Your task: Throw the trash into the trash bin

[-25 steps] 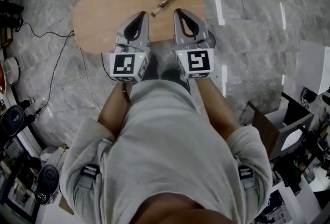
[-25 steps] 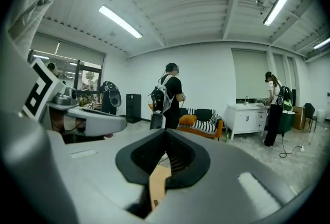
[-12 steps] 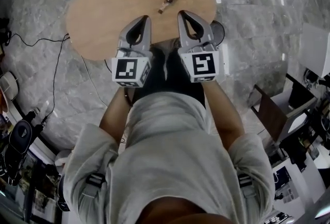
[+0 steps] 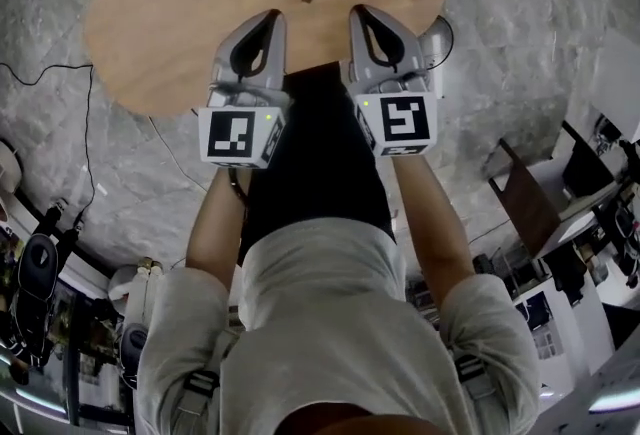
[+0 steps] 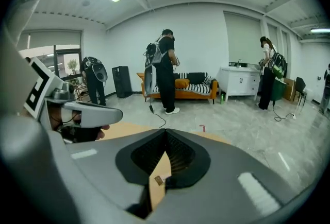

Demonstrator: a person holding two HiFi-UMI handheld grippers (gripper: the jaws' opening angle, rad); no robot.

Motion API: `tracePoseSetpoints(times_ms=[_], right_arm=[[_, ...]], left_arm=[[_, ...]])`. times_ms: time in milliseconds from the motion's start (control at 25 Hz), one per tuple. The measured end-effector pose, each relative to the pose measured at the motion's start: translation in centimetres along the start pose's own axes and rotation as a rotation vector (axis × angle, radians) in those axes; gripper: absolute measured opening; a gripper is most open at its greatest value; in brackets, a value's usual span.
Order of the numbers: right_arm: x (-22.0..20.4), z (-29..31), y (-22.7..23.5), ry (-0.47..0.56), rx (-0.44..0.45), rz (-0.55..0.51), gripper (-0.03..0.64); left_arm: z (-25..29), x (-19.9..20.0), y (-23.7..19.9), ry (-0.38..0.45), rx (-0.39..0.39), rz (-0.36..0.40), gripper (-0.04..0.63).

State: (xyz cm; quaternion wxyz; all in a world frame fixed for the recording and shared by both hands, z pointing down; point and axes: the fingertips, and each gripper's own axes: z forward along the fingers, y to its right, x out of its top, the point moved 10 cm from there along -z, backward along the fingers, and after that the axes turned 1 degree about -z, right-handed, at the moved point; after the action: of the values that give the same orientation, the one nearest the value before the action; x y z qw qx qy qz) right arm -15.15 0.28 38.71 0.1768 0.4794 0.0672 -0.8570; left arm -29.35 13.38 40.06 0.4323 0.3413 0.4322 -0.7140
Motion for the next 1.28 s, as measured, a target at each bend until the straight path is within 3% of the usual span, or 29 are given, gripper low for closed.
tracePoseSetpoints(times_ms=[200, 480, 680, 760, 840, 920, 1080, 1280], right_arm=[[-3.8, 4.4, 1.5, -0.060, 0.017, 0.032, 0.008], [-8.8, 9.6, 3.2, -0.178, 0.027, 0.048, 0.008], [-11.2, 12.2, 4.4, -0.274, 0.022, 0.235, 0.009], [-11.8, 13.3, 4.9, -0.307, -0.006, 0.263, 0.029], [-12.3, 14.3, 5.4, -0.347, -0.020, 0.289, 0.142], [-13.0, 15.2, 6.1, -0.382, -0.044, 0.333, 0.143], [-14.3, 16.6, 7.2, -0.435, -0.094, 0.431, 0.143], [-15.6, 18.4, 7.7, -0.480, -0.103, 0.558, 0.143]], left_arm=[[2.9, -4.7, -2.1, -0.067, -0.032, -0.061, 0.018], [6.9, -10.3, -3.5, -0.222, -0.059, -0.080, 0.018], [8.4, -11.4, -4.4, -0.315, -0.087, -0.117, 0.018], [9.1, -11.4, -4.8, -0.332, -0.088, -0.106, 0.018], [9.9, -11.5, -5.0, -0.348, -0.090, -0.070, 0.018], [10.8, -11.9, -5.2, -0.371, -0.094, -0.032, 0.018], [12.1, -12.6, -5.5, -0.403, -0.097, -0.030, 0.018], [12.9, -12.5, -5.8, -0.425, -0.106, 0.020, 0.018]])
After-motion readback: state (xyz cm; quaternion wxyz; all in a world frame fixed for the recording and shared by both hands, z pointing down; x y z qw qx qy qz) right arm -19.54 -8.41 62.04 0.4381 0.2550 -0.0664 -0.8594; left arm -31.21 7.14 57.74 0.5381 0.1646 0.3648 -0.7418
